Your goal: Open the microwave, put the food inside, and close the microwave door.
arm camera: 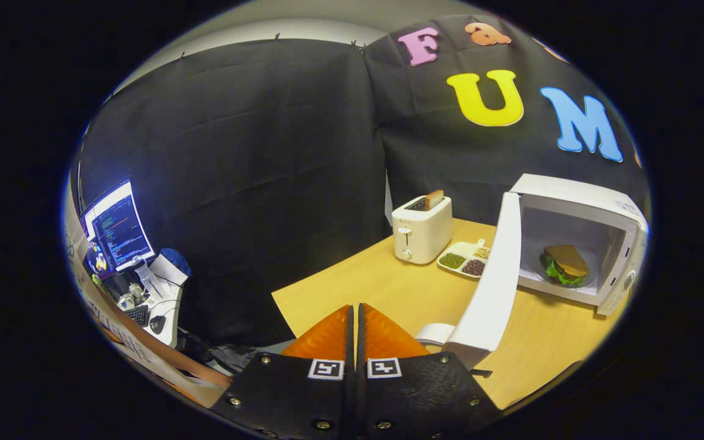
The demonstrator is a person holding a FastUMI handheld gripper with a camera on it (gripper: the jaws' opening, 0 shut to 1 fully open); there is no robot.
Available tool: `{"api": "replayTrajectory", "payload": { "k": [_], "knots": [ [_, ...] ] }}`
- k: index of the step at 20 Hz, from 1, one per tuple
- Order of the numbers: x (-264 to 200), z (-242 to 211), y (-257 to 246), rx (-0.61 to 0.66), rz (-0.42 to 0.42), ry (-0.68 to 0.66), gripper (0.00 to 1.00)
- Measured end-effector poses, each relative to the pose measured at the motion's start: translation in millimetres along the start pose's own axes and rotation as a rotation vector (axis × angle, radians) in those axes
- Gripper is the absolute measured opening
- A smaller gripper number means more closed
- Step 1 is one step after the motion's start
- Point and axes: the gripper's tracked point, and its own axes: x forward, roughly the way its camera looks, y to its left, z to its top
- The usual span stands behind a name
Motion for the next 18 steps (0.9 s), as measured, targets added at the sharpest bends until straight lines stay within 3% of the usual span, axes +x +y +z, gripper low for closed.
{"api": "replayTrajectory", "payload": {
  "k": [11, 18],
  "knots": [
    [-36.1, -27.2, -76.1, 0.051, -0.178, 0.064, 0.0],
    [-69.1, -29.0, -178.1, 0.096, -0.364, 0.093, 0.0]
  ]
}}
